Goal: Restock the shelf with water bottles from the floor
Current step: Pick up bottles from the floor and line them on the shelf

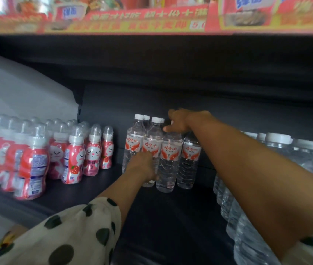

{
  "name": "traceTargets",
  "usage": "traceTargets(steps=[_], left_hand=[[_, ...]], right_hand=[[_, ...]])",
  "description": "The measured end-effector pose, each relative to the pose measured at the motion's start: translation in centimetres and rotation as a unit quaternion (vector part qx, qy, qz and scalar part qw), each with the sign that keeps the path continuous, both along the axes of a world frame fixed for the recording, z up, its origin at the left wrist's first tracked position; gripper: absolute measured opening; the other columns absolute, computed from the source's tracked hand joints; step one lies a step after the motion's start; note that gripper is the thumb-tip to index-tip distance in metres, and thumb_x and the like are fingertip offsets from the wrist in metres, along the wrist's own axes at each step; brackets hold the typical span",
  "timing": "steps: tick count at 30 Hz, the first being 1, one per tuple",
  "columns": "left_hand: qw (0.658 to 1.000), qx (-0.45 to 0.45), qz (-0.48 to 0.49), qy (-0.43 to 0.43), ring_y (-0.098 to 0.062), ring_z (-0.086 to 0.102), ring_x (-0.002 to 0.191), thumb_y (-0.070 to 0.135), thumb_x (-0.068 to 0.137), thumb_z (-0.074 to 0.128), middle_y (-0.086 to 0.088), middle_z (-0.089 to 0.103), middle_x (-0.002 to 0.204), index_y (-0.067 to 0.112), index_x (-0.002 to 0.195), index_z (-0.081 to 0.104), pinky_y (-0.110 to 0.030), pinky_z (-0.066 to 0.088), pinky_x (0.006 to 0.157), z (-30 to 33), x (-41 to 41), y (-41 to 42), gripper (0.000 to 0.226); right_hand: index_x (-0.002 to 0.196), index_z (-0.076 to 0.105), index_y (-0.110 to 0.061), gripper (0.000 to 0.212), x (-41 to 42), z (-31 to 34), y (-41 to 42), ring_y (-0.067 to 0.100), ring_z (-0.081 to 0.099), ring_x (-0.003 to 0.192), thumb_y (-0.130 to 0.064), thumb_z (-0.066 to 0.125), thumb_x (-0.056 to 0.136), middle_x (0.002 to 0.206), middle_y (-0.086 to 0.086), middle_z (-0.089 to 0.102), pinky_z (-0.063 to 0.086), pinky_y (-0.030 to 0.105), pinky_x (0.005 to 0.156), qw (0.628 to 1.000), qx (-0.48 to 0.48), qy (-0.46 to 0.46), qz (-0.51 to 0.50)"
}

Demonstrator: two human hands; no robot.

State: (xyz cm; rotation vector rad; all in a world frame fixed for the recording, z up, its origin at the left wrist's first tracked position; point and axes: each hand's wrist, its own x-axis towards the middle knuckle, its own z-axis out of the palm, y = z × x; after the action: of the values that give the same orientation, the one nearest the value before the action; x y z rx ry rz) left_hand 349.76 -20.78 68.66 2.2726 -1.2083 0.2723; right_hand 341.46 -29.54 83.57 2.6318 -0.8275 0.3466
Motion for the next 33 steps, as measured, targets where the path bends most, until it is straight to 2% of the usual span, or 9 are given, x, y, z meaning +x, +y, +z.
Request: traceTargets(steps=[4,11,13,15,17,23,25,29,33], left_hand=[[0.999,0.017,0.013,-0.042,-0.024,0.061,0.099,0.022,0.080,0.071,-0.004,0.061,0.107,0.014,0.106,0.059,-0.035,0.052,0.084,1.1,-1.7,4.8,0.030],[0.988,0.067,-0.044,-0.132,-0.032,0.061,0.102,0.014,0.083,0.062,-0.011,0.059,0.109,0.011,0.097,0.057,-0.038,0.049,0.078,1.1,-9.1,14.7,0.015],[0.986,0.088,-0.055,-0.134,-0.032,0.060,0.103,0.011,0.080,0.064,-0.011,0.058,0.111,0.012,0.094,0.053,-0.037,0.049,0.075,0.6,-11.3,17.4,0.018],[0.985,0.110,-0.063,-0.121,-0.031,0.059,0.105,0.012,0.080,0.065,-0.011,0.056,0.114,0.011,0.104,0.055,-0.037,0.048,0.075,-0.7,-13.1,19.8,0.026],[0.981,0.135,-0.070,-0.117,-0.031,0.058,0.105,0.015,0.082,0.066,-0.010,0.055,0.116,0.012,0.110,0.055,-0.037,0.047,0.076,-2.7,-14.9,21.9,0.030],[0.973,0.181,-0.093,-0.105,-0.033,0.059,0.111,0.016,0.082,0.062,-0.014,0.060,0.118,0.011,0.115,0.057,-0.039,0.050,0.084,-11.9,-20.2,26.3,0.034],[0.965,0.220,-0.105,-0.096,-0.032,0.058,0.112,0.015,0.084,0.061,-0.013,0.058,0.120,0.011,0.115,0.055,-0.038,0.049,0.084,-16.2,-21.9,27.3,0.032],[0.941,0.301,-0.146,-0.053,-0.029,0.057,0.112,0.022,0.082,0.066,-0.010,0.058,0.118,0.014,0.112,0.054,-0.039,0.050,0.086,-26.3,-25.5,28.4,0.033],[0.919,0.357,-0.169,0.006,-0.030,0.055,0.114,0.018,0.083,0.064,-0.008,0.057,0.120,0.013,0.115,0.050,-0.040,0.047,0.088,-37.0,-29.5,30.3,0.035]], right_hand=[[0.143,0.031,-0.017,0.071,-3.2,-1.5,3.3,0.031,0.038,0.129,-0.039,0.065,0.085,0.143,0.010,0.035,0.040,0.044,0.103,0.999,-0.048,-0.019,0.006],[0.129,0.047,-0.009,0.051,-11.3,-8.1,13.5,0.032,0.054,0.116,-0.023,0.061,0.082,0.130,0.015,0.053,0.048,0.033,0.095,1.000,-0.008,0.007,-0.001],[0.135,0.041,-0.008,0.058,-13.9,-10.3,16.7,0.031,0.049,0.122,-0.023,0.062,0.082,0.135,0.015,0.047,0.045,0.033,0.096,1.000,0.007,0.013,-0.005],[0.140,0.032,-0.007,0.066,-16.5,-12.8,19.6,0.031,0.041,0.128,-0.024,0.062,0.084,0.141,0.014,0.040,0.040,0.035,0.099,1.000,0.011,0.028,-0.007],[0.135,0.036,-0.006,0.062,-18.8,-15.9,22.1,0.031,0.043,0.124,-0.026,0.063,0.084,0.135,0.014,0.043,0.040,0.036,0.098,0.999,0.015,0.035,-0.001],[0.131,0.039,-0.006,0.061,-24.7,-27.6,25.8,0.031,0.043,0.122,-0.025,0.065,0.080,0.133,0.015,0.044,0.039,0.037,0.096,0.996,0.062,0.065,0.010],[0.127,0.041,-0.006,0.056,-26.7,-32.5,26.6,0.032,0.045,0.118,-0.024,0.065,0.080,0.127,0.015,0.046,0.040,0.037,0.089,0.993,0.086,0.077,0.021],[0.123,0.043,-0.003,0.050,-30.6,-43.7,28.3,0.034,0.047,0.110,-0.021,0.064,0.081,0.122,0.017,0.046,0.037,0.037,0.078,0.975,0.184,0.120,0.025],[0.132,0.038,-0.002,0.055,-34.5,-55.3,31.2,0.036,0.044,0.115,-0.017,0.059,0.083,0.129,0.017,0.042,0.036,0.040,0.081,0.947,0.282,0.151,-0.001]])
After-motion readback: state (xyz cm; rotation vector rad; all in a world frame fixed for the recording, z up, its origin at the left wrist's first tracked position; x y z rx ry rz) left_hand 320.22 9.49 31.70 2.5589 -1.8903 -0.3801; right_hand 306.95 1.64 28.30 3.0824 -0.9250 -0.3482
